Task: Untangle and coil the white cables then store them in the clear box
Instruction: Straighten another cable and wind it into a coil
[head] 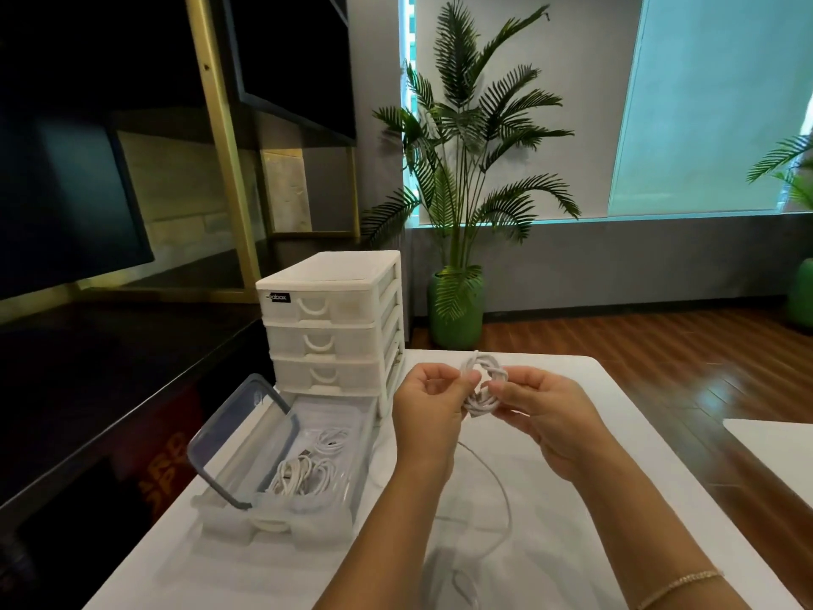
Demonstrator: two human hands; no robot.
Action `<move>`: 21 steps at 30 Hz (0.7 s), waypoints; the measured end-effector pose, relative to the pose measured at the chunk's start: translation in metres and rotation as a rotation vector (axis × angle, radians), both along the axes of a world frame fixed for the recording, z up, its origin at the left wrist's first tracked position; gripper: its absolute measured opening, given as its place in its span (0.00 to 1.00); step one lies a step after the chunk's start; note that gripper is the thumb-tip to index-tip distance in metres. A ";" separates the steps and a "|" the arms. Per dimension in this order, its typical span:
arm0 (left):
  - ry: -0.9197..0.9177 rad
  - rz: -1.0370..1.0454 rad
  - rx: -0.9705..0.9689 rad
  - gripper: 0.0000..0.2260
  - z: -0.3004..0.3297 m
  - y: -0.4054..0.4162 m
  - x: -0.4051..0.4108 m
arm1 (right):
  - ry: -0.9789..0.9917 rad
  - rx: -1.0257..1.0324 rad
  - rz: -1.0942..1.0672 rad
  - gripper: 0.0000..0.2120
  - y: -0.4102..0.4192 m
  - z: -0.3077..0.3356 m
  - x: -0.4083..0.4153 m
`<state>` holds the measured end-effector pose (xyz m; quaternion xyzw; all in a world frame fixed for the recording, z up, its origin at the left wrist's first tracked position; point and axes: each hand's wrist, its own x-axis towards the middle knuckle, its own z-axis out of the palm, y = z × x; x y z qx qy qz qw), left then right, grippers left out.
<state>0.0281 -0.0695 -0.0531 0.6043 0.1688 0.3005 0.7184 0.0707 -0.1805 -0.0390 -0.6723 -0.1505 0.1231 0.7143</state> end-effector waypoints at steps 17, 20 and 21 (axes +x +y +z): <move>0.422 0.218 0.501 0.10 0.013 0.172 -0.065 | -0.088 -0.469 0.165 0.04 0.171 0.002 -0.009; 0.449 0.215 0.512 0.09 0.007 0.181 -0.066 | -0.122 -0.579 0.172 0.07 0.194 -0.008 -0.009; 0.457 0.212 0.524 0.08 0.005 0.182 -0.065 | -0.132 -0.623 0.173 0.07 0.199 -0.011 -0.009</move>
